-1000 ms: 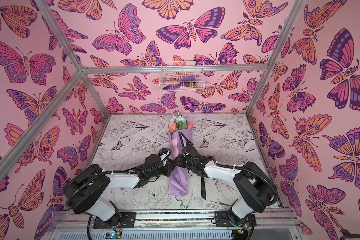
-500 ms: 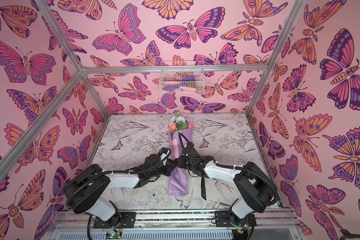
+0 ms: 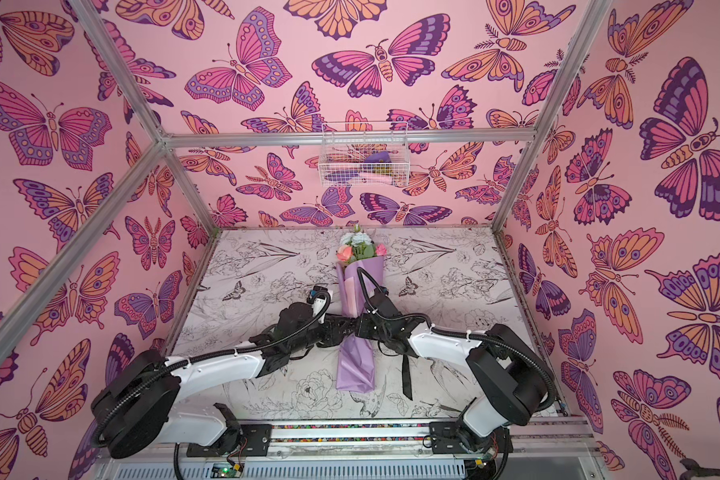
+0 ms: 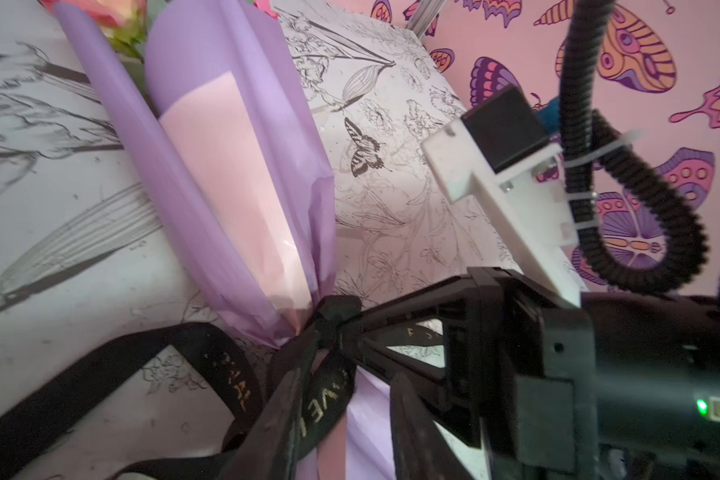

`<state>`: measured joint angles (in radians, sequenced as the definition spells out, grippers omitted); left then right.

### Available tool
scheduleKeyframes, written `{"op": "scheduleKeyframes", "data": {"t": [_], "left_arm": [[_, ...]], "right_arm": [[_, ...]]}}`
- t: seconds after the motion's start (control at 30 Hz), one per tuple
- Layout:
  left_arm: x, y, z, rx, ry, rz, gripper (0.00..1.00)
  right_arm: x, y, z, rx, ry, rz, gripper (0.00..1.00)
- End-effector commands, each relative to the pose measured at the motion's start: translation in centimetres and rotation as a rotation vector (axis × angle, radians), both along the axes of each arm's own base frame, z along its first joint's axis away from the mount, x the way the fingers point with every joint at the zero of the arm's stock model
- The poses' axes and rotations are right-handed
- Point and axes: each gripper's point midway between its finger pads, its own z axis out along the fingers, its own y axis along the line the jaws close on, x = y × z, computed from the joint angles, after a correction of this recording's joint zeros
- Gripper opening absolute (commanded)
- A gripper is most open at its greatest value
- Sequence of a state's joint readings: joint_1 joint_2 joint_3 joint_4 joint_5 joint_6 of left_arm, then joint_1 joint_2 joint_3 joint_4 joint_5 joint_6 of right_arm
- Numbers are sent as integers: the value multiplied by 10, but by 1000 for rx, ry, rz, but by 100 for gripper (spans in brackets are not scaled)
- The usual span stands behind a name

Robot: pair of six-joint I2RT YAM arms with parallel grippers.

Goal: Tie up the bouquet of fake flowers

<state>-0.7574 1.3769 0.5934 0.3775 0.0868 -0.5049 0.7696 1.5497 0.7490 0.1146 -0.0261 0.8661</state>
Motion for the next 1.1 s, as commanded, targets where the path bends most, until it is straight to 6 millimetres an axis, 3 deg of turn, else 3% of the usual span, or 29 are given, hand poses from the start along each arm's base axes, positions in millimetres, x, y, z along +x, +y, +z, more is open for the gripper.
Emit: {"op": "scheduleKeyframes", "data": {"t": [0.0, 0.4, 0.63, 0.9, 1.07], "left_arm": [[7, 17, -16, 170, 35, 16, 39], [14, -3, -36, 312, 91, -162, 43], [21, -3, -49, 367, 109, -166, 47], [31, -10, -55, 377, 117, -163, 33], [35, -11, -51, 375, 110, -148, 13]], "right_arm": [[1, 1, 9, 12, -27, -1, 6], [1, 4, 12, 30, -28, 6, 6], [1, 5, 12, 35, -30, 8, 6], [1, 6, 12, 36, -31, 11, 6], [1, 6, 11, 32, -27, 14, 6]]}}
